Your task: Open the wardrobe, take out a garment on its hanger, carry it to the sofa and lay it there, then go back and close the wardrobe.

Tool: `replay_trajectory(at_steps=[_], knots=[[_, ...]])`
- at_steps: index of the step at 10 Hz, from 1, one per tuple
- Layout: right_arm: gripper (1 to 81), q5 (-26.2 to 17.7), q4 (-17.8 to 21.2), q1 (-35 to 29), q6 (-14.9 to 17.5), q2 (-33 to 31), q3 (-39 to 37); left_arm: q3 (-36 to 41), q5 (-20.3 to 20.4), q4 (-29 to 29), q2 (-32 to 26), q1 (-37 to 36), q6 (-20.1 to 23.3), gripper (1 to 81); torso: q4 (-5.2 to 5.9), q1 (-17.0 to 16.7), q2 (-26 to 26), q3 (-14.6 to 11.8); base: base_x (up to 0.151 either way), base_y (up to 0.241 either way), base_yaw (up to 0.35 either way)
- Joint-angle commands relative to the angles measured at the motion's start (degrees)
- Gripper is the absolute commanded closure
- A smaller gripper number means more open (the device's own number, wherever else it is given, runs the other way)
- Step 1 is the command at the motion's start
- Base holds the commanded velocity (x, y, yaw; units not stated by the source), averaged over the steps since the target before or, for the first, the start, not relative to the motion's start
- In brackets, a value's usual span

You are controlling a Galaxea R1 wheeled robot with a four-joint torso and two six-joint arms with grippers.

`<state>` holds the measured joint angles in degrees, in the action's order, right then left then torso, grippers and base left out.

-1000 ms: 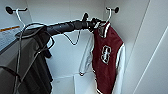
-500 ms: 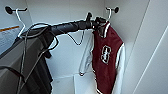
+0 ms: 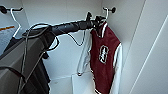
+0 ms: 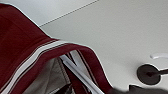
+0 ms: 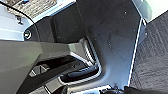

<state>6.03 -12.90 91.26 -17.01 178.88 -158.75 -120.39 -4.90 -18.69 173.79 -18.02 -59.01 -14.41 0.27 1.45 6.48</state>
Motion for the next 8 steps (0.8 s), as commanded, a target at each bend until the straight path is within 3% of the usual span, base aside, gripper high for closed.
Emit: replay_trajectory(at_steps=[1, 5, 8], knots=[[1.0, -3.0, 0.0, -1.5, -0.2, 0.6, 0.3, -1.0, 2.4, -0.3, 0.9, -10.0, -1.1, 1.0, 0.00, 0.0, 0.0, 0.0, 0.000, 0.000, 0.000], [1.0, -3.0, 0.0, -1.3, -0.2, 0.7, 0.6, -5.8, 5.2, 0.4, 4.7, -7.4, -2.0, 1.0, 0.00, 0.0, 0.0, 0.0, 0.000, 0.000, 0.000], [1.0, -3.0, 0.0, -0.9, -0.3, 0.8, 0.6, -6.6, 9.5, 2.7, 6.1, -7.2, -2.0, 1.0, 0.00, 0.0, 0.0, 0.0, 0.000, 0.000, 0.000]])
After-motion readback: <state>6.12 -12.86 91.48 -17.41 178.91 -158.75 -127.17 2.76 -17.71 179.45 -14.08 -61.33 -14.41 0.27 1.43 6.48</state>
